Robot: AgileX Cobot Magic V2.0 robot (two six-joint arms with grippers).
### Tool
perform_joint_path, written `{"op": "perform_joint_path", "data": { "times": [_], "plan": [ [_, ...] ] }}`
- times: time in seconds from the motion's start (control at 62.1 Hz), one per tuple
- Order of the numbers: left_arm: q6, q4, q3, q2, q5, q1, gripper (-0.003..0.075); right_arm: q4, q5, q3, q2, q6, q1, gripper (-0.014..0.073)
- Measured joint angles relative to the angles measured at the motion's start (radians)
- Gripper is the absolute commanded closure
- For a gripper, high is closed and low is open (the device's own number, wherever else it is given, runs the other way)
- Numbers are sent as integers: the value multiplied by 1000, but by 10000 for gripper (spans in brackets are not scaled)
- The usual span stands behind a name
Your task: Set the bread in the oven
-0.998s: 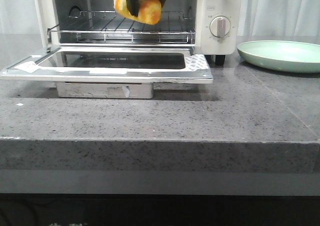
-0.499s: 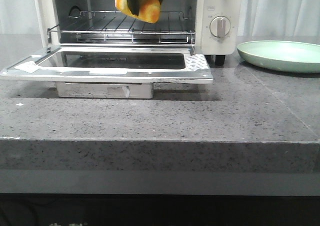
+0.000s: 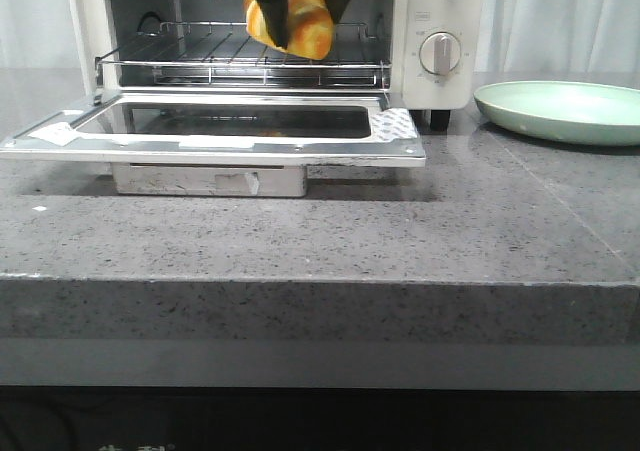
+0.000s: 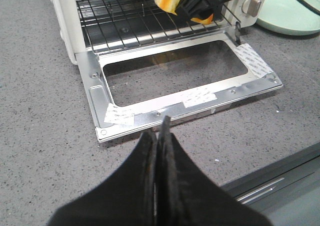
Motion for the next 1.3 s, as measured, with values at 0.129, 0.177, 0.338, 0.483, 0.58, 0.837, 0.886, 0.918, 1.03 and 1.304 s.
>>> {"op": "perform_joint_path", "data": {
  "times": [0.129, 0.177, 0.338, 0.483, 0.58, 0.837, 0.886, 0.918, 1.03, 1.304],
  "plan": [
    [0, 0, 0, 0, 0, 0, 738, 0, 18, 0, 0, 0, 0, 1],
    [0, 0, 0, 0, 0, 0, 738, 2, 30, 0, 0, 0, 0, 1],
    [0, 0, 0, 0, 0, 0, 738, 54, 63, 2, -38, 0, 0, 1],
    [0, 0, 0, 0, 0, 0, 738, 88, 75, 70, -136, 0, 0, 1],
    [0, 0, 0, 0, 0, 0, 738, 95, 74, 168, -235, -2, 0, 1],
    [0, 0, 0, 0, 0, 0, 738, 187, -6, 509, -547, -51, -64, 1],
    [0, 0, 0, 0, 0, 0, 738, 206, -20, 563, -608, -59, -104, 1],
    [0, 0, 0, 0, 0, 0, 738, 220, -30, 606, -651, -66, -133, 1],
    [0, 0, 0, 0, 0, 0, 738, 238, -54, 747, -787, -78, -211, 1],
    [0, 0, 0, 0, 0, 0, 738, 264, -122, 1041, -1098, -80, -245, 1]
  ]
}}
